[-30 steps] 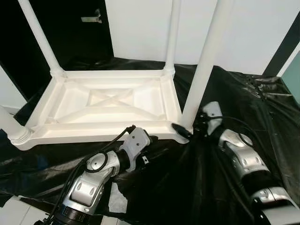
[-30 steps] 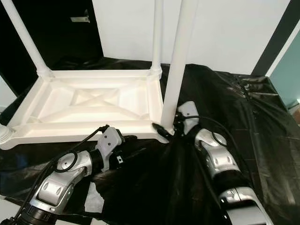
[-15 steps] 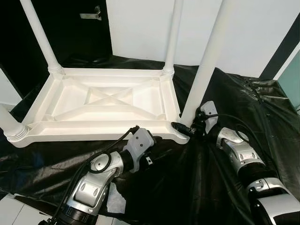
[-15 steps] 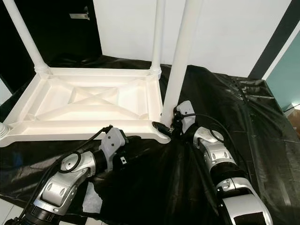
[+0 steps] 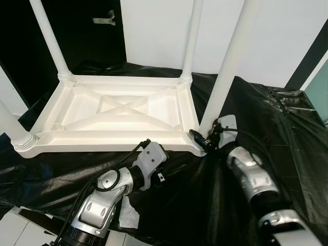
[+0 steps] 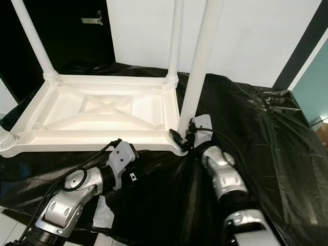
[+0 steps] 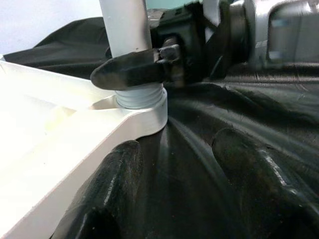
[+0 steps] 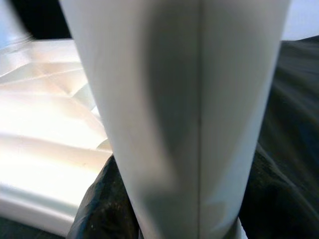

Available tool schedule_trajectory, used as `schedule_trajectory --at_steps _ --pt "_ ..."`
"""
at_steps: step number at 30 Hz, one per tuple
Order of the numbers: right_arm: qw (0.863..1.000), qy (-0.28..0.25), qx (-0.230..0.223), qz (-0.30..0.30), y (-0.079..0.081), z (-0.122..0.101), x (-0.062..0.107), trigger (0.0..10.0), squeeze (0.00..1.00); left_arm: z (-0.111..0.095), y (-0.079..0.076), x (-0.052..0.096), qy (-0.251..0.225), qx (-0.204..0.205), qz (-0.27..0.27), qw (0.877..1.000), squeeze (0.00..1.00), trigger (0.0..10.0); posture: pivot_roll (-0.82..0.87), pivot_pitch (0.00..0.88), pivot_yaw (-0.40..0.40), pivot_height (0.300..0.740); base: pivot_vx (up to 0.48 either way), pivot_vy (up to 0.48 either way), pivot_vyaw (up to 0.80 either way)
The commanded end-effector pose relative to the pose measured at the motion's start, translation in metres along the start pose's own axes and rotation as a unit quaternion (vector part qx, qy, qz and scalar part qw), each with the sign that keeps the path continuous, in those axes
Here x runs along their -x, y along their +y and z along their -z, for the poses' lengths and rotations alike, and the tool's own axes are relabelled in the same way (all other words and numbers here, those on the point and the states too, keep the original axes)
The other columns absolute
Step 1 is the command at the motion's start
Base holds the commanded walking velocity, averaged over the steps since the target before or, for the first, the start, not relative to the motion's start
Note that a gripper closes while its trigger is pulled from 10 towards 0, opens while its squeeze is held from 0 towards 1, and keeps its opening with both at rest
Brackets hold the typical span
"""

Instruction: Building children table

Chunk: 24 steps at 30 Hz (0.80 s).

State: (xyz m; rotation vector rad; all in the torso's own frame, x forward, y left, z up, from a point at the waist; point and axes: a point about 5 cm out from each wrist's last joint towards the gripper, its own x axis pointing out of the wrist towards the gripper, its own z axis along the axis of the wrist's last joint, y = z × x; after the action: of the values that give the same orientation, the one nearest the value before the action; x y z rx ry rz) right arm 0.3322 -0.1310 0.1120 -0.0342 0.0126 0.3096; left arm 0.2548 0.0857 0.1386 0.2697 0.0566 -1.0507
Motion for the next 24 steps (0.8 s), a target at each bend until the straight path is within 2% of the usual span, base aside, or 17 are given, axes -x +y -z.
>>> schedule_trajectory --at_steps 1,2,4,7,8,10,17,18,22,24 --pt "0.992 0.046 -0.007 0.113 -0.012 0.020 0.011 10.0 0.00 0.002 0.005 0.001 0.007 -0.004 -0.026 1.000 0.00 10.0 0.07 0.000 -0.081 0.740 0.000 0.000 0.00" --pt "0.992 0.046 -0.007 0.113 -0.012 0.020 0.011 10.0 0.00 0.002 0.005 0.001 0.007 -0.004 -0.026 1.000 0.00 10.0 0.07 0.000 -0.081 0.740 0.000 0.000 0.00" --pt "0.985 0.038 -0.020 0.168 -0.008 0.017 0.013 10.0 0.00 0.002 0.005 0.002 0.008 -0.006 -0.024 1.000 0.00 10.0 0.06 0.000 -0.080 0.740 0.000 0.000 0.00" --pt "0.980 0.036 -0.028 0.191 -0.001 0.015 0.013 10.0 0.00 0.002 0.006 0.003 0.009 -0.006 -0.024 1.000 0.00 10.0 0.06 0.000 -0.077 0.740 0.000 0.000 0.00" --pt "0.980 0.036 -0.028 0.191 -0.001 0.015 0.013 10.0 0.00 0.002 0.006 0.003 0.009 -0.006 -0.024 1.000 0.00 10.0 0.06 0.000 -0.077 0.740 0.000 0.000 0.00" --pt "0.987 0.024 -0.038 0.155 0.014 0.013 0.011 10.0 0.00 0.002 0.004 0.003 0.010 -0.005 -0.019 1.000 0.00 10.0 0.05 0.000 -0.070 0.740 0.000 0.000 0.00" --pt "0.990 0.005 -0.052 0.130 0.026 0.007 0.012 10.0 0.00 0.003 0.002 0.004 0.014 -0.004 -0.014 1.000 0.00 10.0 0.06 0.000 -0.072 0.740 0.000 0.000 0.00" --pt "0.991 -0.003 -0.055 0.123 0.028 0.004 0.012 10.0 1.00 0.003 0.002 0.005 0.015 -0.004 -0.015 1.000 0.00 10.0 0.06 0.000 -0.072 0.740 0.000 0.000 0.00" --pt "0.991 -0.014 -0.057 0.117 0.030 0.000 0.014 10.0 1.00 0.003 0.002 0.006 0.015 -0.002 -0.017 1.000 0.00 10.0 0.06 0.000 -0.071 0.740 0.000 0.000 0.00" --pt "0.994 -0.032 -0.052 0.095 0.024 -0.002 0.021 10.0 1.00 0.003 0.000 0.006 0.016 -0.002 -0.016 1.000 0.00 10.0 0.06 0.000 -0.071 0.740 0.000 0.000 0.00"
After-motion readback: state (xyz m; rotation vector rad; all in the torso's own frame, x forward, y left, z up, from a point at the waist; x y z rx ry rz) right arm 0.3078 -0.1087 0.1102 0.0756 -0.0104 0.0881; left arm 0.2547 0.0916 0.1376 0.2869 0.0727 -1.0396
